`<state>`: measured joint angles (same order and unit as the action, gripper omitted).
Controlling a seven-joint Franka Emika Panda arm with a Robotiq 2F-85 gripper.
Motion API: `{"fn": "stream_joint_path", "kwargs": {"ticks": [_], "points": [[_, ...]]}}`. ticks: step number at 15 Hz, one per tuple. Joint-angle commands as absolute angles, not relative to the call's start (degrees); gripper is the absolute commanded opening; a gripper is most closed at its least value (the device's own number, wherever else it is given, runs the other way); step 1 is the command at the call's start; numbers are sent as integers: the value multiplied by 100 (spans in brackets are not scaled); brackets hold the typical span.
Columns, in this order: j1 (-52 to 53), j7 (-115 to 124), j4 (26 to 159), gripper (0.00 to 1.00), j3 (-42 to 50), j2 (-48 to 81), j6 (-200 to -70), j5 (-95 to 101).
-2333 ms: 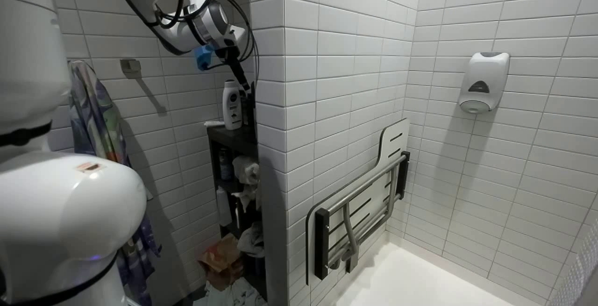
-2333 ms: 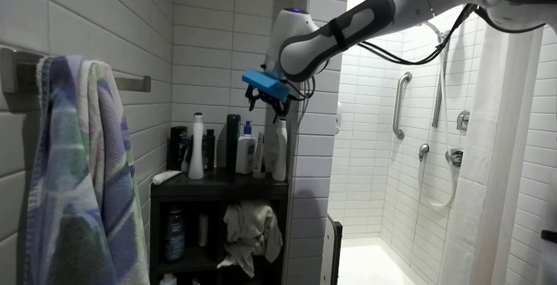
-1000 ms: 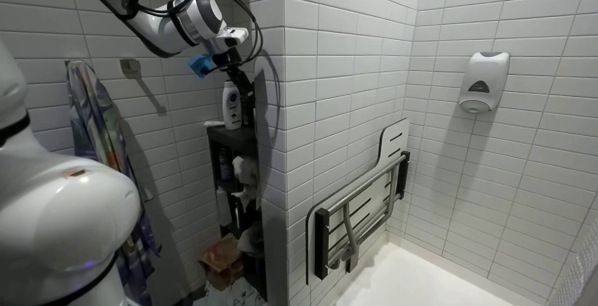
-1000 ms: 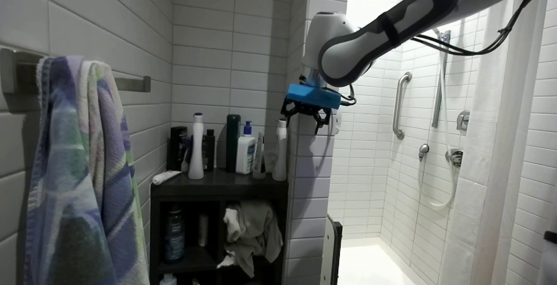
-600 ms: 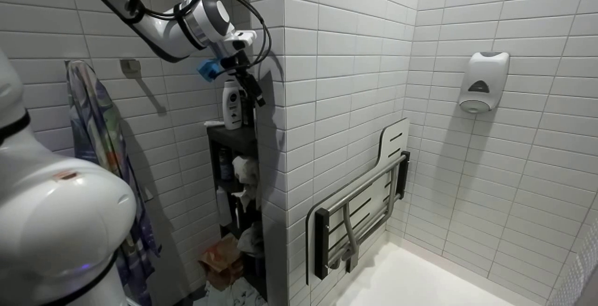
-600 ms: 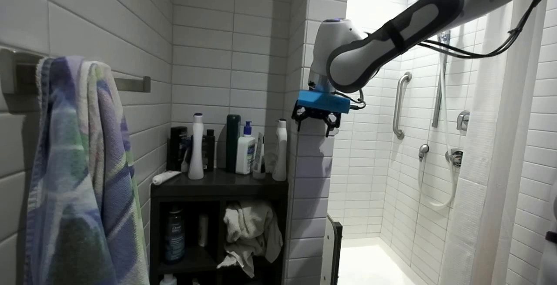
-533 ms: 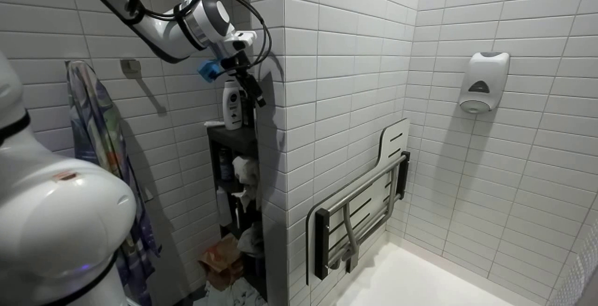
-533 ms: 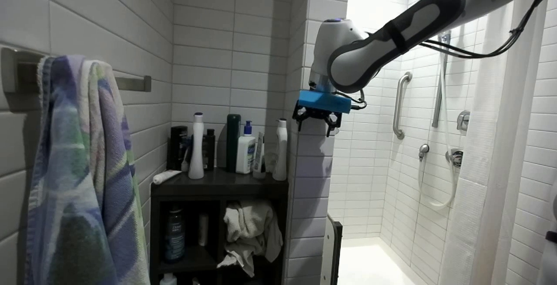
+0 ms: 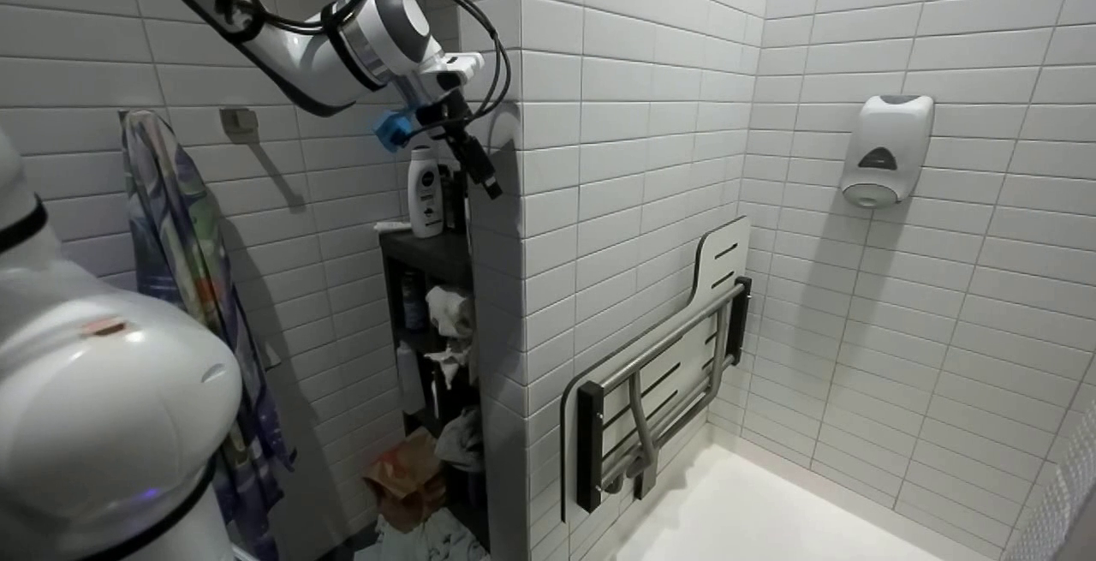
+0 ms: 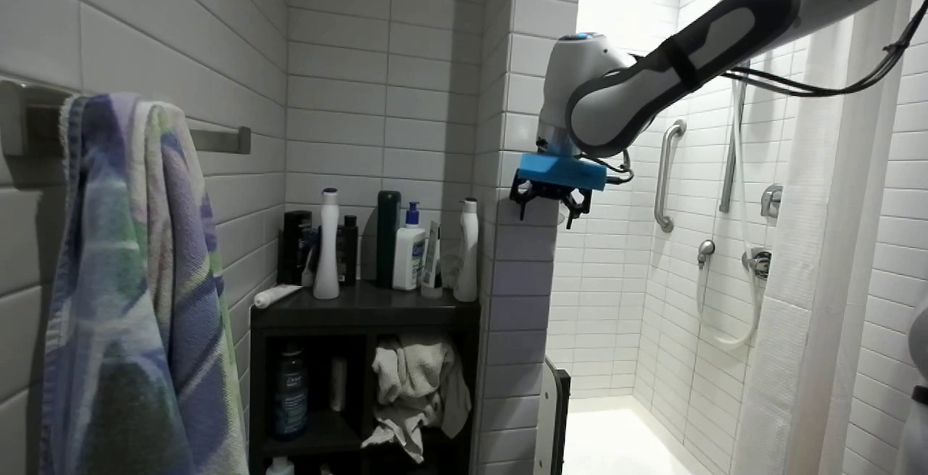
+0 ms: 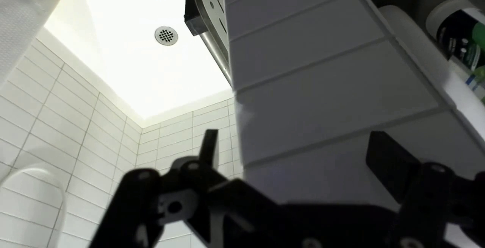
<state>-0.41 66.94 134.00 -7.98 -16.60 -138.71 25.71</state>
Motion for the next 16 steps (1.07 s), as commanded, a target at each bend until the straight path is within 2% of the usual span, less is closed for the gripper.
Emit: {"fn": "stream_joint_path", "kwargs": {"ticks": [1, 8, 16], "points": [[-247, 6645, 13847, 100, -719, -2242, -13975, 2398], [-911, 6744, 14346, 100, -298, -2851, -14160, 1735], [-1944, 7206, 14399, 100, 201, -2433, -15442, 875]]}}
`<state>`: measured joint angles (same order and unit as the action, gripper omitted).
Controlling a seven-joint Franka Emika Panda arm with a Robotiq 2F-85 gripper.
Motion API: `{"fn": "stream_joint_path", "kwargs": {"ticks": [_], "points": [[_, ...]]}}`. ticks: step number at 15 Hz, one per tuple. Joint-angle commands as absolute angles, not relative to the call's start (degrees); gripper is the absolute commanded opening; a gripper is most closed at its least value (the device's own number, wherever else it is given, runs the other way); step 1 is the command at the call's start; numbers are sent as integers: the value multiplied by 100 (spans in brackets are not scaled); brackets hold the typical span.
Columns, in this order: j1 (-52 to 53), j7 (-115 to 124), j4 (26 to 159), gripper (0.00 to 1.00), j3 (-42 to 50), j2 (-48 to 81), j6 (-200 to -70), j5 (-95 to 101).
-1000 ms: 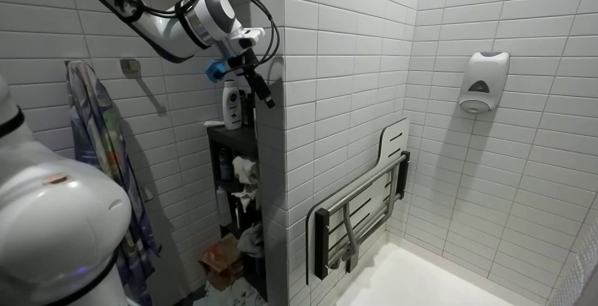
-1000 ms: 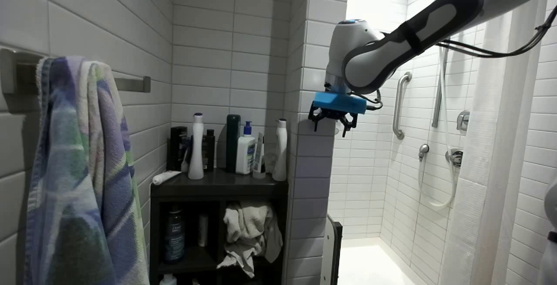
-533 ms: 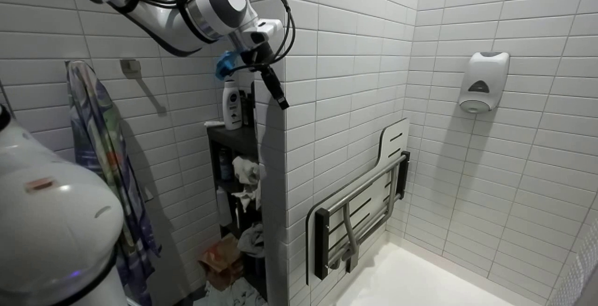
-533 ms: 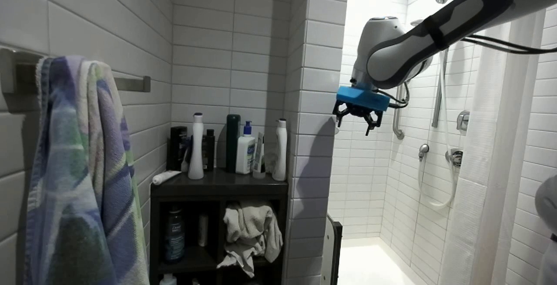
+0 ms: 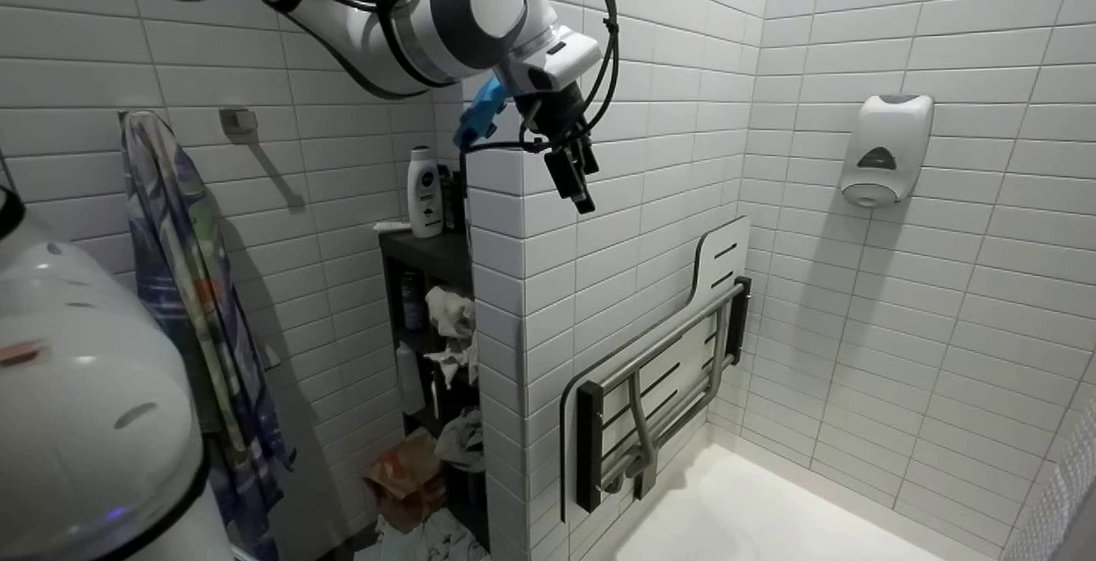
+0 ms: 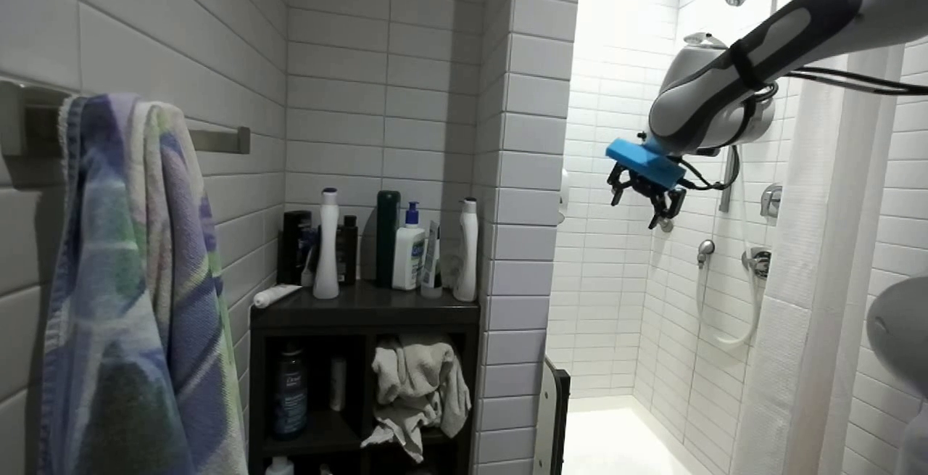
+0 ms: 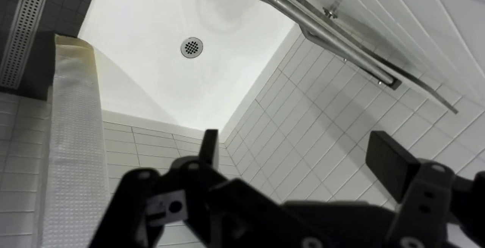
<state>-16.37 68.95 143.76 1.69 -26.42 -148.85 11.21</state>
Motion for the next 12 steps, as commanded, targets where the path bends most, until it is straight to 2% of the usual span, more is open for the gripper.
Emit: {"fn": "stream_joint_path", "kwargs": {"ticks": [1, 8, 9, 12], "points": [[-2087, 7336, 14398, 100, 195, -2350, -15678, 839], [-2597, 8263, 14414, 100, 330, -1709, -17195, 237], [-2526, 7981, 14433, 100, 278, -1869, -16844, 377], [-2541, 7985, 14433, 100, 298, -1800, -16893, 374]]}}
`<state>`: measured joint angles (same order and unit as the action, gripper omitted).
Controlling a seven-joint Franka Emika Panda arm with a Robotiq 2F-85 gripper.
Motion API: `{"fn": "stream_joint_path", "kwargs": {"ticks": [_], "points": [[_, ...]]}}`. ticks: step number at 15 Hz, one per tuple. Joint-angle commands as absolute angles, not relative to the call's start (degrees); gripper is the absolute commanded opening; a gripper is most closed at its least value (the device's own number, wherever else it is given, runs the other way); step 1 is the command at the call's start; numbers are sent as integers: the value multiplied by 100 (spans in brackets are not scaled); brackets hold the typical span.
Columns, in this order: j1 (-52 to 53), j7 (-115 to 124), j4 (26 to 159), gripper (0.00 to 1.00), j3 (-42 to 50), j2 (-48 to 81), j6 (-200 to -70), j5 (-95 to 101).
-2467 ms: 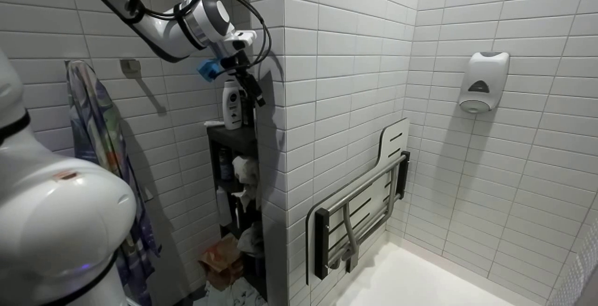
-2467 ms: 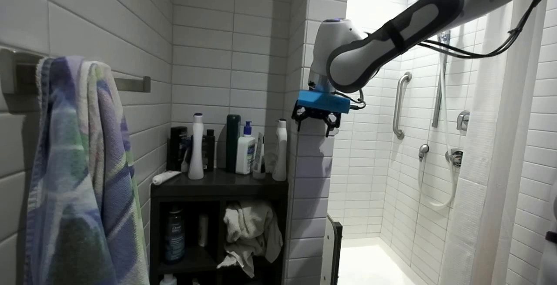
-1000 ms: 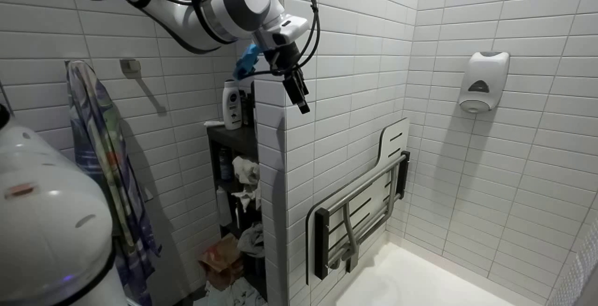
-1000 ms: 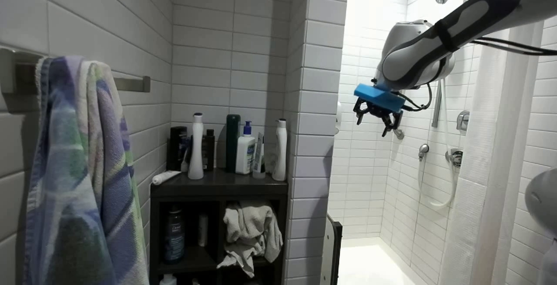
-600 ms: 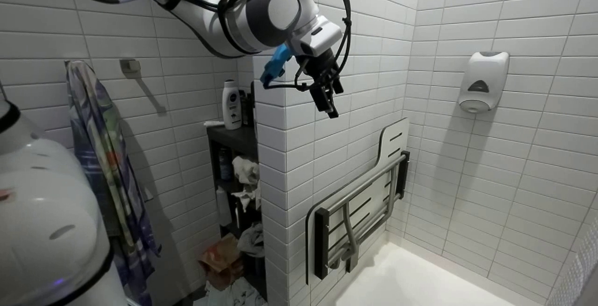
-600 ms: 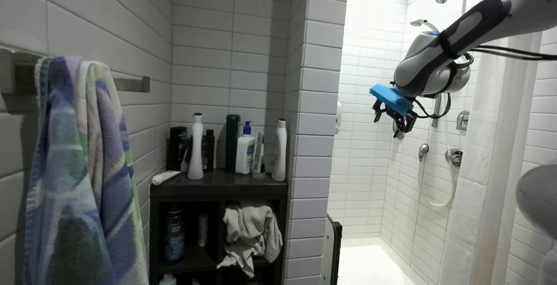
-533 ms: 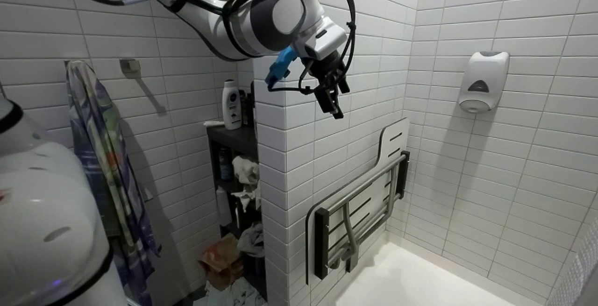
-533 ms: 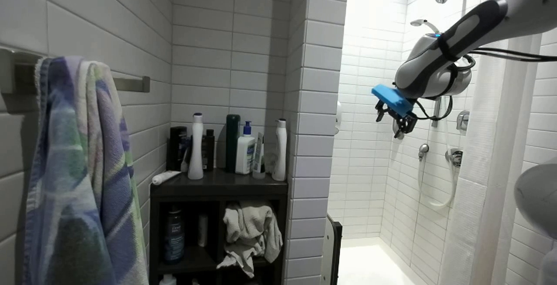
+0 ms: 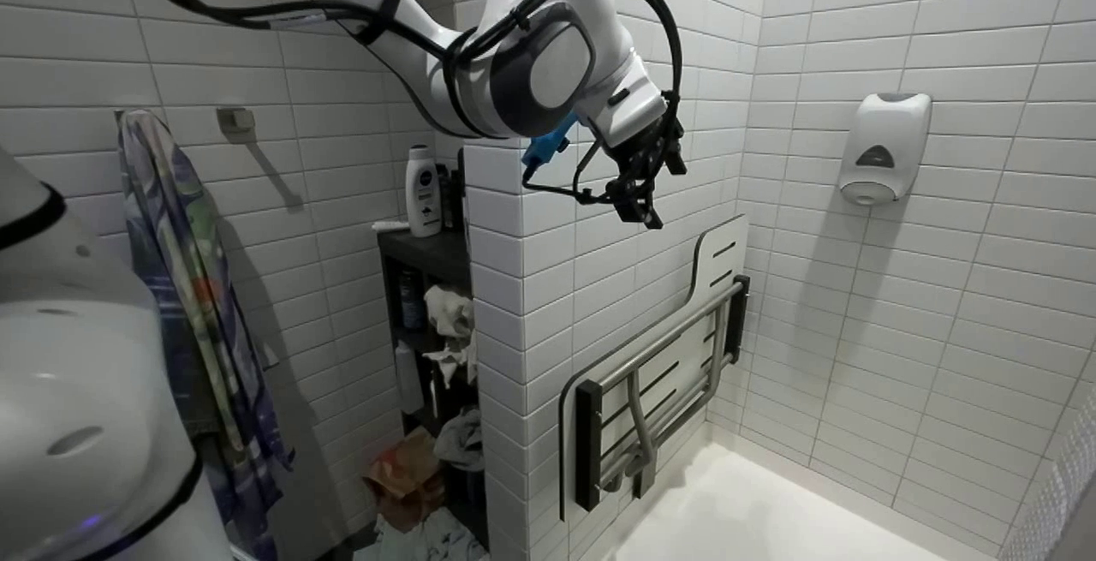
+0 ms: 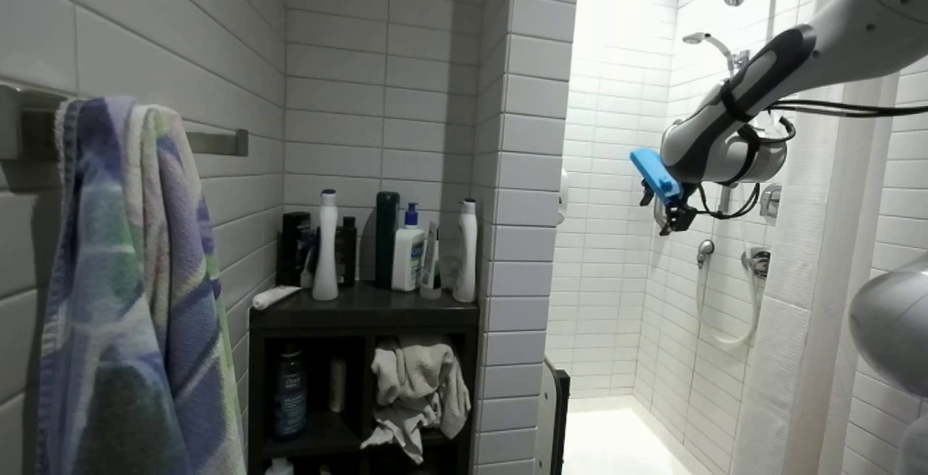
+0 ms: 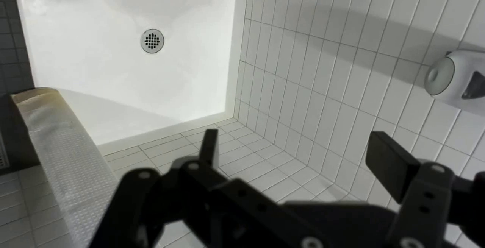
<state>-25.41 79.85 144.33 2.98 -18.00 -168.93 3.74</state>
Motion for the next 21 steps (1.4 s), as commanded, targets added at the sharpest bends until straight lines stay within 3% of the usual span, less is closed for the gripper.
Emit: {"fn": "stream_joint_path", "kwargs": {"ticks": [1, 11, 21], "points": [[-2533, 7985, 14433, 100, 292, -1807, -16892, 374], [-3126, 8557, 14352, 100, 771, -1510, -17711, 55], [-3906, 9536, 13792, 100, 1131, -1091, -17456, -210]]}}
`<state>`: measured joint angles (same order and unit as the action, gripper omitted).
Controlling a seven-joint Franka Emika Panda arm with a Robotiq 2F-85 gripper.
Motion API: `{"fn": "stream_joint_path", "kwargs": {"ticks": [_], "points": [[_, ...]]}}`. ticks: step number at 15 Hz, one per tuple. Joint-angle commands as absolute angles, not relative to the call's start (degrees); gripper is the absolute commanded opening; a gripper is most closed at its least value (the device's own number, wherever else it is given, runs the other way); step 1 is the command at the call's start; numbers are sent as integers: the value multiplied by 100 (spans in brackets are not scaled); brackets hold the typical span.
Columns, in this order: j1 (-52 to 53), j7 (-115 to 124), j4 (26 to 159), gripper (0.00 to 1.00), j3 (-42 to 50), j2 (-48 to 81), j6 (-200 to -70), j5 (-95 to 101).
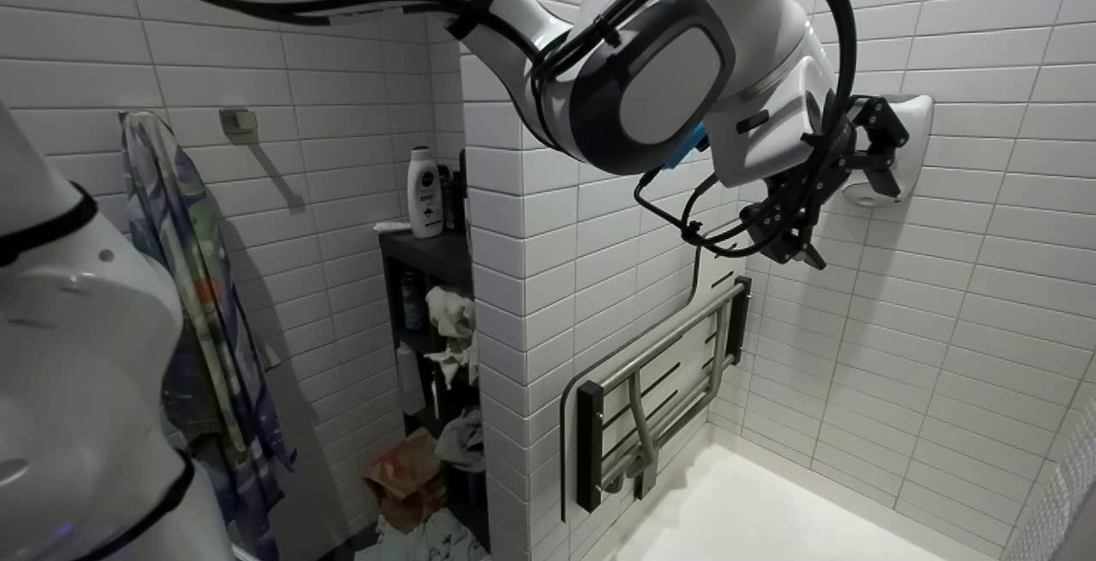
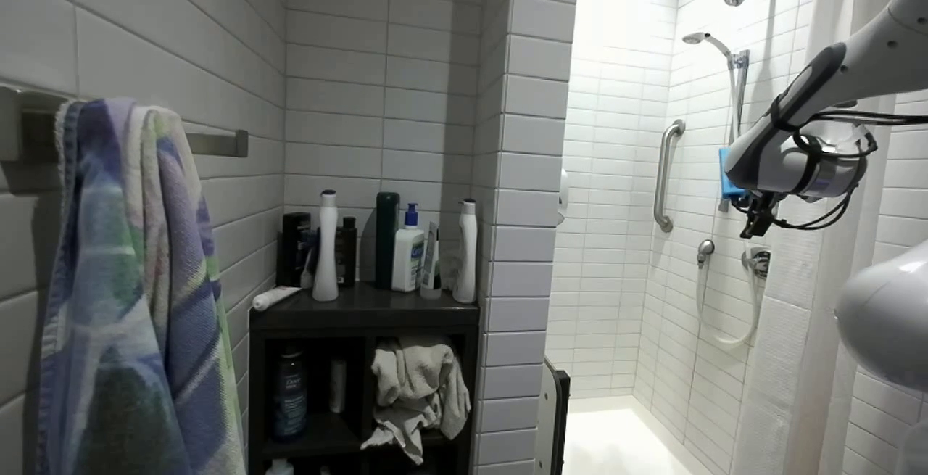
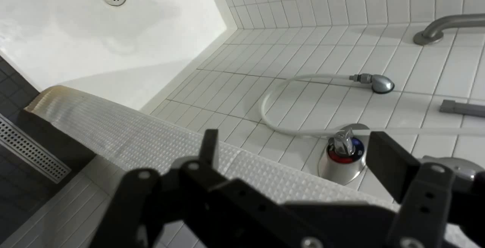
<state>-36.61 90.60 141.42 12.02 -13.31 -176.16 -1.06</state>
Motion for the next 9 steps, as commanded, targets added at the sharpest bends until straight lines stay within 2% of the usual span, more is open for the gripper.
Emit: {"fn": "stream_joint_path", "kwargs": {"ticks": [1, 9], "points": [[-3984, 9702, 13696, 100, 1138, -1030, -17378, -213], [-4377, 11146, 12919, 100, 1300, -411, -16577, -273]]}}
